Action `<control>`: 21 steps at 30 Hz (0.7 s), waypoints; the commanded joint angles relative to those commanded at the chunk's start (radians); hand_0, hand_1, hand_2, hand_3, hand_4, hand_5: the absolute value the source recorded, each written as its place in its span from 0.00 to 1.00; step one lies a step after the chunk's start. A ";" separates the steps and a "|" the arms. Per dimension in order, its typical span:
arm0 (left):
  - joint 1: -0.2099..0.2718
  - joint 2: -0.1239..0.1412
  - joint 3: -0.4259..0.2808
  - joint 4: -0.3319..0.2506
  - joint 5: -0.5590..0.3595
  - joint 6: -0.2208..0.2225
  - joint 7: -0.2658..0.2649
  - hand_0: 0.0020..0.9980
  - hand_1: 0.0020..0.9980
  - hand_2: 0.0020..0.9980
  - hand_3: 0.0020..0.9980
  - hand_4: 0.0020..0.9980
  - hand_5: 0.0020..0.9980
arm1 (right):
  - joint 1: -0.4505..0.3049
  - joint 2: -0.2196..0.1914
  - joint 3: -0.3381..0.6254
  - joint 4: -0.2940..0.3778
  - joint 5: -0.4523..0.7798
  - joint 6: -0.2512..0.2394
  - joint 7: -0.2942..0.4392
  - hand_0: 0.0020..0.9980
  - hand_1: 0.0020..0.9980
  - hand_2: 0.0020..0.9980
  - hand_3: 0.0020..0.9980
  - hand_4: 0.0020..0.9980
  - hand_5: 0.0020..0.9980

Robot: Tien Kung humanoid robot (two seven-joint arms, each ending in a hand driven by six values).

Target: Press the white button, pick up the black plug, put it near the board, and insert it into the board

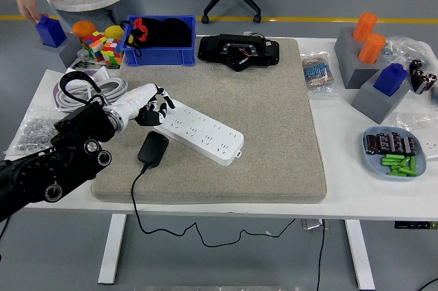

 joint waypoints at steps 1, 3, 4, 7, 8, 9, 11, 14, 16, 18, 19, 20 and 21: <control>-0.002 -0.001 0.006 0.003 -0.002 0.001 0.000 0.00 0.00 0.00 0.56 0.16 0.00 | 0.000 0.000 -0.001 0.000 0.000 0.000 0.000 0.64 0.64 0.62 0.60 0.68 0.46; -0.004 -0.002 0.013 0.008 -0.005 0.002 -0.002 0.00 0.00 0.00 0.56 0.16 0.00 | 0.000 -0.001 -0.002 0.000 0.001 0.000 0.000 0.64 0.64 0.62 0.60 0.68 0.46; -0.006 -0.004 0.019 0.014 -0.008 0.003 -0.003 0.00 0.00 0.00 0.56 0.16 0.00 | 0.000 -0.001 -0.004 0.000 0.001 0.000 0.000 0.64 0.64 0.62 0.60 0.68 0.46; -0.010 -0.007 0.031 0.027 -0.008 0.006 -0.003 0.00 0.00 0.00 0.56 0.16 0.00 | 0.000 -0.002 -0.009 -0.001 0.002 0.000 0.000 0.64 0.64 0.62 0.60 0.68 0.46; -0.011 -0.008 0.034 0.030 -0.010 0.009 -0.007 0.00 0.00 0.00 0.56 0.16 0.00 | 0.000 -0.003 -0.011 -0.001 0.003 0.000 0.000 0.64 0.64 0.62 0.60 0.68 0.46; -0.012 -0.009 0.036 0.032 -0.011 0.012 -0.009 0.00 0.00 0.00 0.56 0.15 0.00 | 0.001 -0.003 -0.012 -0.001 0.003 0.000 0.000 0.63 0.64 0.62 0.61 0.68 0.46; -0.017 -0.015 0.046 0.043 -0.010 0.027 -0.016 0.00 0.00 0.00 0.56 0.15 0.00 | 0.002 -0.004 -0.015 -0.001 0.004 0.000 0.000 0.63 0.64 0.62 0.61 0.68 0.46; -0.022 -0.023 0.055 0.060 -0.003 0.047 -0.023 0.00 0.00 0.00 0.56 0.15 0.00 | 0.003 -0.004 -0.017 -0.001 0.006 0.000 0.000 0.63 0.64 0.62 0.61 0.68 0.46; -0.027 -0.028 0.061 0.069 -0.005 0.058 -0.030 0.00 0.00 0.00 0.56 0.15 0.00 | 0.004 -0.005 -0.019 0.000 0.007 0.000 0.000 0.63 0.64 0.62 0.60 0.68 0.46; -0.029 -0.032 0.065 0.077 -0.003 0.062 -0.031 0.00 0.00 0.00 0.56 0.15 0.00 | 0.005 -0.005 -0.021 -0.001 0.007 0.000 0.000 0.63 0.64 0.62 0.60 0.68 0.46; -0.031 -0.034 0.070 0.083 -0.003 0.064 -0.031 0.00 0.00 0.00 0.56 0.15 0.00 | 0.005 -0.005 -0.022 -0.001 0.007 0.000 0.000 0.63 0.64 0.62 0.60 0.68 0.46; -0.031 -0.037 0.074 0.089 -0.002 0.064 -0.031 0.00 0.00 0.00 0.56 0.15 0.00 | 0.004 -0.005 -0.023 -0.001 0.008 0.000 0.000 0.63 0.64 0.62 0.60 0.68 0.46; -0.032 -0.038 0.078 0.093 0.001 0.065 -0.031 0.00 0.00 0.00 0.56 0.14 0.00 | 0.004 -0.005 -0.024 -0.001 0.008 0.000 0.000 0.64 0.64 0.62 0.60 0.68 0.46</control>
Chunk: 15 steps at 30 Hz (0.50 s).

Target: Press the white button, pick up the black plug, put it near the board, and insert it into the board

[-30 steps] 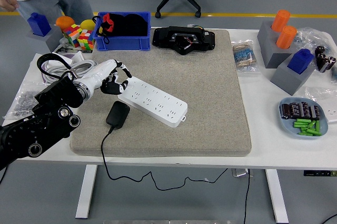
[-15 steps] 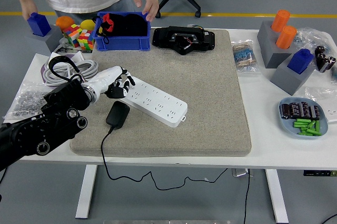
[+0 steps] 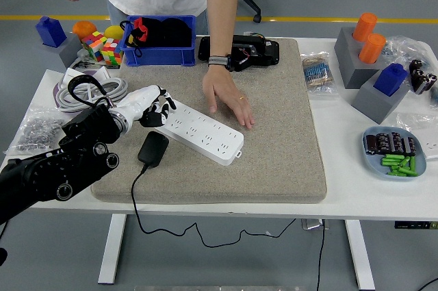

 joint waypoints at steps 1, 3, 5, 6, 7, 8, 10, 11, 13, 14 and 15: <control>0.000 -0.001 0.004 0.003 0.002 0.001 -0.001 0.00 0.00 0.00 0.56 0.14 0.00 | 0.000 0.000 -0.001 0.000 0.000 0.000 0.000 0.64 0.64 0.62 0.60 0.68 0.46; -0.002 -0.004 0.013 0.011 0.001 0.002 -0.003 0.00 0.00 0.00 0.56 0.14 0.00 | -0.001 0.000 -0.002 -0.001 0.000 0.000 0.000 0.64 0.64 0.62 0.60 0.68 0.46; -0.003 -0.007 0.021 0.018 0.006 0.004 -0.004 0.00 0.00 0.00 0.56 0.14 0.00 | -0.002 0.000 -0.004 -0.001 0.001 0.000 0.000 0.64 0.64 0.62 0.60 0.68 0.46; -0.004 -0.009 0.024 0.021 0.010 0.005 -0.004 0.00 0.00 0.00 0.56 0.14 0.00 | -0.003 0.000 -0.005 -0.001 0.001 0.000 0.000 0.64 0.64 0.62 0.60 0.68 0.46; -0.005 -0.011 0.028 0.025 0.013 0.006 -0.004 0.00 0.00 0.00 0.56 0.14 0.00 | -0.003 0.000 -0.006 -0.001 0.001 0.000 0.000 0.64 0.64 0.62 0.60 0.68 0.46; -0.006 -0.012 0.029 0.027 0.013 0.007 -0.005 0.00 0.00 0.00 0.56 0.14 0.00 | -0.003 0.000 -0.006 -0.001 0.001 0.000 0.000 0.64 0.64 0.62 0.60 0.68 0.46; -0.008 -0.016 0.037 0.034 0.023 0.009 -0.006 0.00 0.00 0.00 0.56 0.14 0.00 | -0.003 0.000 -0.008 -0.001 0.002 0.000 0.000 0.64 0.64 0.62 0.60 0.68 0.46; -0.009 -0.017 0.039 0.036 0.025 0.009 -0.006 0.00 0.00 0.00 0.56 0.14 0.00 | -0.003 0.000 -0.009 0.000 0.002 0.000 0.000 0.64 0.64 0.62 0.60 0.68 0.46; -0.010 -0.020 0.043 0.039 0.035 0.010 -0.007 0.00 0.00 0.00 0.56 0.14 0.00 | -0.003 0.001 -0.008 0.000 0.002 0.000 0.000 0.64 0.64 0.62 0.60 0.68 0.46; -0.010 -0.021 0.046 0.041 0.051 0.010 -0.006 0.00 0.00 0.00 0.56 0.14 0.00 | -0.003 0.001 -0.007 0.000 0.002 0.000 0.000 0.64 0.64 0.62 0.60 0.68 0.46; -0.011 -0.022 0.049 0.043 0.060 0.010 -0.006 0.00 0.00 0.00 0.56 0.14 0.00 | -0.003 0.001 -0.008 0.000 0.002 0.000 0.000 0.64 0.64 0.62 0.60 0.68 0.46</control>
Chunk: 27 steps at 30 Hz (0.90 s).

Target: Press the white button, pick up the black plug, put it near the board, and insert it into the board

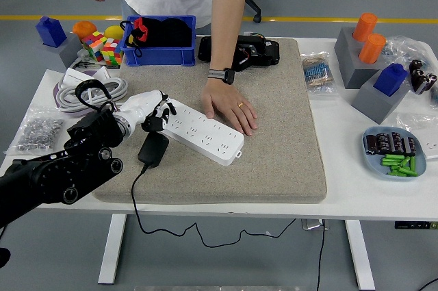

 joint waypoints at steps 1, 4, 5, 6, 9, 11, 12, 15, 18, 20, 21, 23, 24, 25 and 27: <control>0.000 0.000 0.001 0.001 0.005 0.001 0.000 0.00 0.00 0.00 0.56 0.14 0.00 | 0.000 0.000 0.000 0.000 0.000 0.000 0.000 0.64 0.64 0.62 0.60 0.68 0.46; -0.002 0.001 0.002 0.000 0.015 0.003 -0.001 0.00 0.00 0.00 0.56 0.14 0.00 | -0.001 0.001 0.002 0.000 0.000 0.000 0.000 0.64 0.64 0.62 0.60 0.68 0.46; -0.002 0.002 0.001 0.000 0.017 0.004 -0.001 0.00 0.00 0.00 0.56 0.14 0.00 | -0.002 0.001 0.002 -0.001 -0.001 0.000 0.000 0.64 0.64 0.62 0.60 0.68 0.46; -0.002 0.003 0.001 0.001 0.020 0.004 -0.002 0.00 0.00 0.00 0.56 0.14 0.00 | -0.002 0.001 0.002 -0.001 -0.001 0.000 0.000 0.64 0.64 0.62 0.60 0.68 0.46; -0.002 0.005 -0.002 0.005 0.021 0.006 -0.002 0.00 0.00 0.00 0.56 0.14 0.00 | -0.003 0.001 0.002 -0.001 -0.001 0.000 0.000 0.64 0.64 0.62 0.60 0.68 0.46; 0.001 0.007 -0.008 0.007 0.023 0.006 -0.003 0.00 0.00 0.00 0.56 0.14 0.00 | -0.003 0.002 0.002 0.000 -0.001 0.000 0.000 0.64 0.64 0.62 0.60 0.68 0.46; 0.002 0.008 -0.011 0.007 0.023 0.006 -0.003 0.00 0.00 0.00 0.56 0.14 0.00 | -0.003 0.002 0.002 0.000 -0.001 0.000 0.000 0.64 0.64 0.62 0.60 0.68 0.46; 0.004 0.010 -0.019 0.005 0.022 0.007 -0.006 0.00 0.00 0.00 0.56 0.13 0.00 | -0.004 0.003 0.002 -0.001 -0.001 0.000 -0.001 0.64 0.64 0.62 0.60 0.68 0.46; 0.006 0.011 -0.025 0.008 0.020 0.008 -0.009 0.00 0.00 0.00 0.56 0.13 0.00 | -0.005 0.003 0.001 -0.001 -0.001 0.000 0.000 0.64 0.64 0.62 0.60 0.68 0.46; 0.005 0.010 -0.022 0.016 0.020 0.009 -0.010 0.00 0.00 0.00 0.56 0.13 0.00 | -0.004 0.003 0.000 0.000 0.000 0.000 -0.001 0.64 0.64 0.62 0.60 0.68 0.46; 0.005 0.009 -0.019 0.020 0.020 0.010 -0.011 0.00 0.00 0.00 0.56 0.13 0.00 | -0.004 0.003 0.001 0.000 0.000 0.000 0.000 0.64 0.64 0.62 0.60 0.68 0.46; 0.007 0.009 -0.018 0.023 0.018 0.011 -0.012 0.00 0.00 0.00 0.56 0.13 0.00 | -0.004 0.003 0.002 0.001 0.001 0.000 0.000 0.64 0.64 0.62 0.60 0.68 0.46; 0.007 0.009 -0.018 0.024 0.017 0.013 -0.014 0.00 0.00 0.00 0.56 0.13 0.00 | -0.004 0.003 0.003 0.000 0.000 0.000 0.000 0.64 0.64 0.62 0.60 0.68 0.46; 0.007 0.008 -0.017 0.024 0.019 0.014 -0.015 0.00 0.00 0.00 0.56 0.13 0.00 | -0.004 0.003 0.003 -0.001 -0.001 0.000 0.000 0.64 0.64 0.62 0.60 0.68 0.46; 0.005 0.006 -0.012 0.027 0.020 0.015 -0.014 0.00 0.00 0.00 0.56 0.13 0.00 | -0.005 0.003 0.002 -0.001 0.000 0.000 -0.001 0.64 0.64 0.62 0.60 0.68 0.46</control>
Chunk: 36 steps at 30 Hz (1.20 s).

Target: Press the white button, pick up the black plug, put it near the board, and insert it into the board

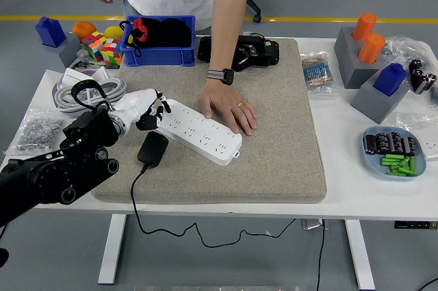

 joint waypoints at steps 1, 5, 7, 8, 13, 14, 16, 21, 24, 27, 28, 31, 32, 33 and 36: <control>-0.002 -0.001 0.005 0.002 0.002 0.000 0.001 0.00 0.00 0.00 0.56 0.13 0.00 | 0.000 0.000 0.000 0.000 0.000 0.000 0.000 0.64 0.64 0.62 0.60 0.68 0.46; -0.005 -0.004 0.030 0.009 0.005 0.000 0.001 0.00 0.00 0.00 0.56 0.13 0.00 | 0.000 0.000 0.000 0.001 0.001 0.000 0.000 0.64 0.64 0.62 0.60 0.68 0.46; -0.005 -0.005 0.036 0.011 0.004 0.001 0.000 0.00 0.00 0.00 0.56 0.13 0.00 | 0.000 0.000 -0.001 0.001 0.001 0.000 0.000 0.64 0.64 0.62 0.60 0.68 0.46; -0.005 -0.005 0.038 0.011 0.003 0.001 0.000 0.00 0.00 0.00 0.56 0.13 0.00 | 0.000 0.000 0.000 0.001 0.001 0.000 0.000 0.64 0.64 0.62 0.60 0.68 0.46; -0.001 -0.003 0.033 0.003 0.007 0.002 -0.001 0.00 0.00 0.00 0.56 0.13 0.00 | -0.002 0.001 0.001 0.000 0.000 0.000 0.000 0.63 0.64 0.62 0.60 0.68 0.46; 0.002 -0.001 0.023 -0.004 0.011 0.002 -0.001 0.00 0.00 0.00 0.56 0.13 0.00 | -0.003 0.001 0.001 0.000 -0.001 0.000 0.000 0.63 0.64 0.62 0.60 0.68 0.46; 0.004 0.002 0.006 -0.016 0.018 0.003 -0.002 0.00 0.00 0.00 0.56 0.13 0.00 | -0.003 0.000 0.001 0.000 -0.001 0.000 0.000 0.63 0.64 0.62 0.60 0.68 0.46; 0.012 0.014 -0.058 -0.062 0.038 0.008 -0.001 0.00 0.00 0.00 0.56 0.14 0.00 | -0.002 0.002 0.003 0.001 -0.002 0.000 0.000 0.64 0.64 0.62 0.60 0.68 0.46; 0.024 0.023 -0.108 -0.095 0.051 0.010 0.001 0.00 0.00 0.00 0.56 0.14 0.00 | -0.001 0.003 0.004 0.002 -0.002 0.000 0.000 0.64 0.64 0.62 0.60 0.68 0.46; 0.040 0.030 -0.152 -0.129 0.059 0.011 0.001 0.00 0.00 0.00 0.56 0.14 0.00 | -0.002 0.004 0.005 0.001 -0.003 -0.001 0.000 0.64 0.64 0.62 0.60 0.68 0.46; 0.051 0.035 -0.173 -0.148 0.063 0.012 -0.001 0.00 0.00 0.00 0.56 0.14 0.00 | -0.003 0.004 0.005 0.001 -0.004 0.000 0.000 0.64 0.64 0.62 0.60 0.68 0.46; 0.083 0.048 -0.228 -0.201 0.068 0.006 0.003 0.04 0.00 0.10 0.59 0.17 0.00 | -0.003 0.005 0.008 0.001 -0.005 -0.001 0.000 0.64 0.64 0.62 0.60 0.68 0.46; 0.098 0.054 -0.248 -0.222 0.062 -0.001 0.008 0.04 0.00 0.10 0.59 0.17 0.00 | -0.004 0.005 0.008 0.001 -0.006 -0.001 0.001 0.64 0.64 0.62 0.60 0.68 0.46; 0.114 0.059 -0.269 -0.243 0.060 -0.010 0.013 0.04 0.00 0.10 0.59 0.17 0.00 | -0.004 0.005 0.009 0.001 -0.006 -0.001 0.001 0.64 0.64 0.62 0.60 0.68 0.46; 0.160 0.075 -0.319 -0.299 0.069 -0.034 0.036 0.27 0.41 0.49 0.67 0.70 0.00 | -0.004 0.006 0.010 0.001 -0.008 -0.001 0.000 0.64 0.64 0.62 0.61 0.68 0.46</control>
